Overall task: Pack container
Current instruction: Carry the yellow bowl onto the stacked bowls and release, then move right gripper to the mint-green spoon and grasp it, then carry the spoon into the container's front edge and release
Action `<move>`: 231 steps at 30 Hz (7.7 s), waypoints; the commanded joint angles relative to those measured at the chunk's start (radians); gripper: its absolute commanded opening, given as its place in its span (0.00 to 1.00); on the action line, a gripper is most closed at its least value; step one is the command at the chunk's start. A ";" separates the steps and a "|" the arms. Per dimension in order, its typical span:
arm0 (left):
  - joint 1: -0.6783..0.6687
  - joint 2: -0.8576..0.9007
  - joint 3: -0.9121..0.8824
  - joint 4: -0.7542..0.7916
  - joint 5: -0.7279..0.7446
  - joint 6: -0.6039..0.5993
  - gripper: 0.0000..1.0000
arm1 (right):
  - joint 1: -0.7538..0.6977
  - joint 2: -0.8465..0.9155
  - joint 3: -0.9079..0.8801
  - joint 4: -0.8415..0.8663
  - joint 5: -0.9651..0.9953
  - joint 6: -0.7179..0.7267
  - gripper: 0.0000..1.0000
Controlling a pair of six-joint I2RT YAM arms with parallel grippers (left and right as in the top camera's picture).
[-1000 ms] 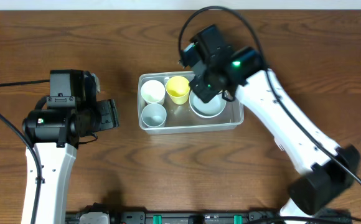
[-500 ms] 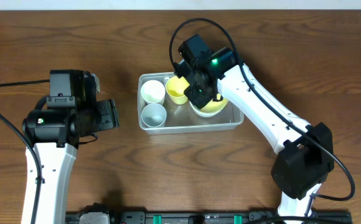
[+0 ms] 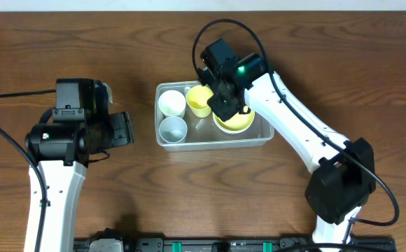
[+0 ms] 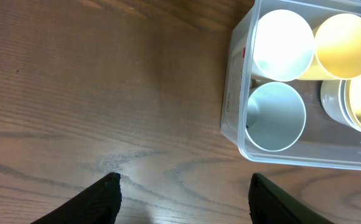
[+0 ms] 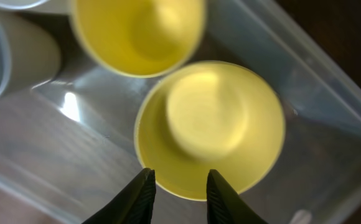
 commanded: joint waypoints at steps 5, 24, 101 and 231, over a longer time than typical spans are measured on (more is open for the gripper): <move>0.005 -0.008 -0.002 -0.006 -0.005 -0.001 0.66 | -0.166 -0.202 0.000 -0.010 0.108 0.246 0.35; 0.005 -0.008 -0.002 -0.014 -0.005 -0.001 0.66 | -0.730 -0.397 -0.250 -0.143 -0.029 -0.238 0.98; 0.005 -0.008 -0.002 -0.060 -0.004 -0.005 0.66 | -0.759 -0.047 -0.607 0.372 -0.078 -0.312 0.88; 0.005 -0.008 -0.002 -0.060 -0.005 -0.005 0.66 | 0.134 -0.302 -0.474 0.385 -0.080 -0.454 0.71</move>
